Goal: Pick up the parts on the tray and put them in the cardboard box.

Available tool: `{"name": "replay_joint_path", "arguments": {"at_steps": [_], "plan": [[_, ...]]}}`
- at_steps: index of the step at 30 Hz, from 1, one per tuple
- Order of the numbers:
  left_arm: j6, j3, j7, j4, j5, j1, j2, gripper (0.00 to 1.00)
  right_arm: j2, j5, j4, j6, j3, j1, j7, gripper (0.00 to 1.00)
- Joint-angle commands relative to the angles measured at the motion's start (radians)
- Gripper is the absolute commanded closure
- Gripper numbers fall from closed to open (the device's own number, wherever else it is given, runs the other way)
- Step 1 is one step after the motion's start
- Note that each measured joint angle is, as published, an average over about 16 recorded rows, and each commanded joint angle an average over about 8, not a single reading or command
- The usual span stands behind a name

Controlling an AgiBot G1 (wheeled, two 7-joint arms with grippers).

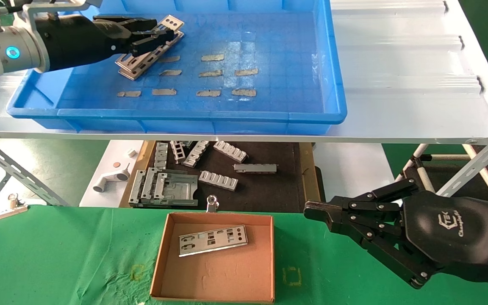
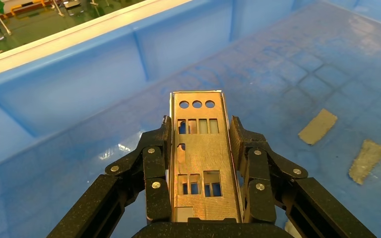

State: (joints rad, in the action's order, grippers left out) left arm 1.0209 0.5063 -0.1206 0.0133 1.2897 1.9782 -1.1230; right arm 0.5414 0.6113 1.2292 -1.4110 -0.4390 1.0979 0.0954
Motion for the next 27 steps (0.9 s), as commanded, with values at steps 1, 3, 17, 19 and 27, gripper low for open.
{"name": "replay_joint_path", "arguments": {"at_steps": [1, 3, 17, 19, 27], "plan": [[0.004, -0.001, -0.001, 0.0, -0.001, 0.003, 0.002, 1.0, 0.0, 0.0, 0.0, 0.0, 0.0, 0.0, 0.0, 1.0], [0.015, -0.002, -0.005, 0.003, -0.003, 0.007, 0.005, 1.0, 0.0, 0.0, 0.0, 0.0, 0.0, 0.0, 0.0, 1.0], [0.407, -0.007, -0.099, 0.083, -0.019, 0.057, 0.114, 1.0, 0.0, 0.0, 0.0, 0.0, 0.0, 0.0, 0.0, 1.0], [0.473, -0.005, -0.115, 0.099, -0.019, 0.061, 0.13, 1.0, 0.0, 0.0, 0.0, 0.0, 0.0, 0.0, 0.0, 1.0], [0.585, 0.032, -0.118, 0.276, -0.067, 0.005, 0.179, 1.0, 0.0, 0.0, 0.0, 0.0, 0.0, 0.0, 0.0, 1.0]]}}
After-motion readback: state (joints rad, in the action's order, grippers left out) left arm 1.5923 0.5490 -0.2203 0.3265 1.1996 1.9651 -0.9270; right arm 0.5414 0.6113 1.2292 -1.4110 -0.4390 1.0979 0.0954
